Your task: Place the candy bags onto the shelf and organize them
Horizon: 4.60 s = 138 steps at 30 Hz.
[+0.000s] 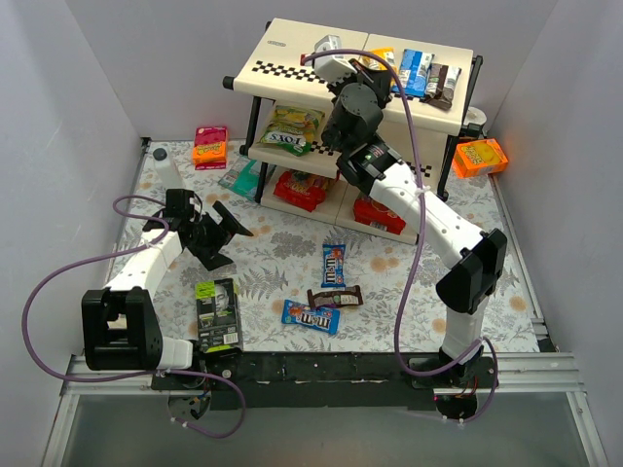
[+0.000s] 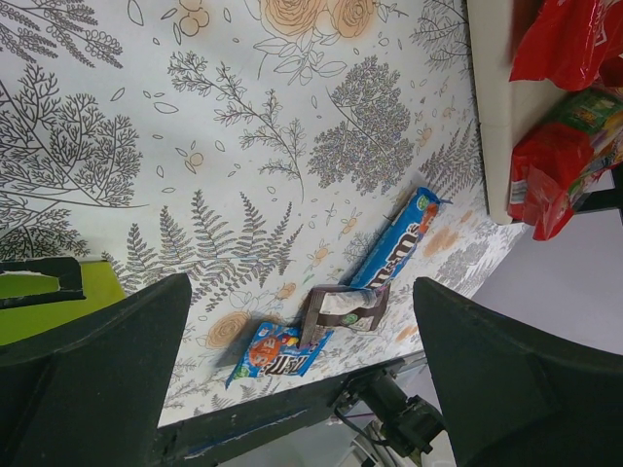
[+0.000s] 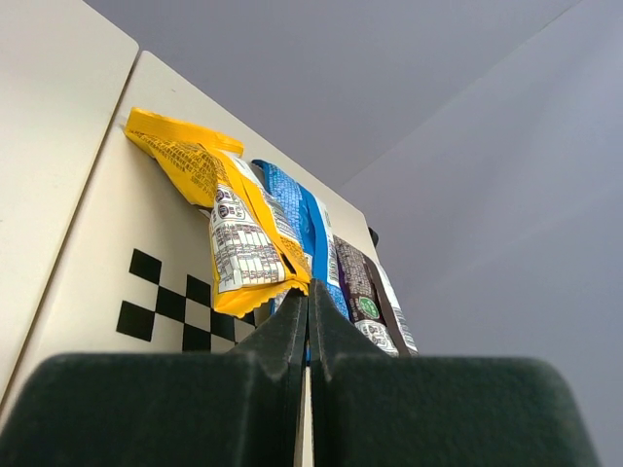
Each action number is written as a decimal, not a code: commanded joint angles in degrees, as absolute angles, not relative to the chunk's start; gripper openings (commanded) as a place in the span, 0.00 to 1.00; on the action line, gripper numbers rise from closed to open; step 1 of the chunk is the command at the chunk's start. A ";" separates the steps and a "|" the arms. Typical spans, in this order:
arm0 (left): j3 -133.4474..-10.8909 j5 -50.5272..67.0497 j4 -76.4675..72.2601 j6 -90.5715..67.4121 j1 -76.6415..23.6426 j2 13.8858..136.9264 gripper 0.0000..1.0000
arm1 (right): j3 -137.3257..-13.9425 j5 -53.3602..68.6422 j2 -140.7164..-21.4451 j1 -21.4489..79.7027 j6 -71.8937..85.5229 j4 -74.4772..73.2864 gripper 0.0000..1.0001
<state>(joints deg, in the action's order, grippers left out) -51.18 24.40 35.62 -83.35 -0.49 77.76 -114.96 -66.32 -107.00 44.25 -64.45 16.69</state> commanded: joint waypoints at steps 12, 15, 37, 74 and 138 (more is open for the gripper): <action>-52.56 24.08 35.77 -82.71 -0.26 76.46 0.98 | -119.09 -66.71 -106.00 44.82 -56.60 11.34 0.44; -52.65 24.26 35.68 -82.79 -0.26 76.64 0.98 | -118.83 -66.45 -105.82 45.09 -56.52 11.25 0.54; -52.73 24.61 34.89 -82.79 -0.26 76.64 0.98 | -121.02 -56.26 -97.39 47.64 -33.94 -17.53 0.68; -50.45 27.95 28.48 -80.33 -4.91 73.56 0.98 | -91.43 -21.91 -63.03 47.55 7.98 -50.54 0.84; -46.32 29.62 17.49 -85.25 -35.68 89.30 0.76 | -41.31 9.05 -88.42 47.37 27.67 -11.86 0.40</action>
<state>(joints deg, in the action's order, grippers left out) -47.20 28.08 20.03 -85.71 -34.83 91.44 -41.45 9.21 -85.58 47.31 24.23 -10.09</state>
